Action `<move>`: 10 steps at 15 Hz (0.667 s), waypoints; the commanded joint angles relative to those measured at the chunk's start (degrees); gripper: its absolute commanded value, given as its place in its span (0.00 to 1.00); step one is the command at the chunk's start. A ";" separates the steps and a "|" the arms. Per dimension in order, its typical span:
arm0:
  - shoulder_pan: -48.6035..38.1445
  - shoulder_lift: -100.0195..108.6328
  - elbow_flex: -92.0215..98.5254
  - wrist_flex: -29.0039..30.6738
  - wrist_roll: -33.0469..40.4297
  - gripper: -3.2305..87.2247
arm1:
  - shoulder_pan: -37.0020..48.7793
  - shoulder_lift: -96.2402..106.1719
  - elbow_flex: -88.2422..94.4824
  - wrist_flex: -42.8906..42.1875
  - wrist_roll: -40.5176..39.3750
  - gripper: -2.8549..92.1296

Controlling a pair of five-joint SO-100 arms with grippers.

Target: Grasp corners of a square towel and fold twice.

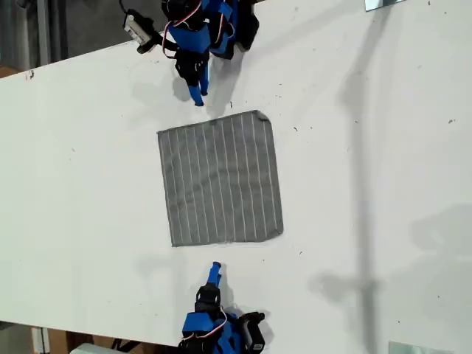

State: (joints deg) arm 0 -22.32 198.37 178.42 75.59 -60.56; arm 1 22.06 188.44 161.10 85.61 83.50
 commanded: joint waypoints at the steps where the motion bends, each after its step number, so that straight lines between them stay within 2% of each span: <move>1: -0.35 0.18 0.26 -0.79 0.09 0.23 | -0.53 0.35 -0.70 0.70 0.26 0.20; 7: -0.35 0.18 0.26 -0.79 0.09 0.23 | -0.53 0.35 -0.70 0.70 0.26 0.20; 10: -9.76 0.18 0.26 -0.79 0.18 0.23 | 1.67 0.35 -0.70 0.62 0.18 0.20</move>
State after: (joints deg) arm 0 -28.30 198.37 178.42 75.59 -60.56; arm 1 22.41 188.44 161.10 85.61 83.50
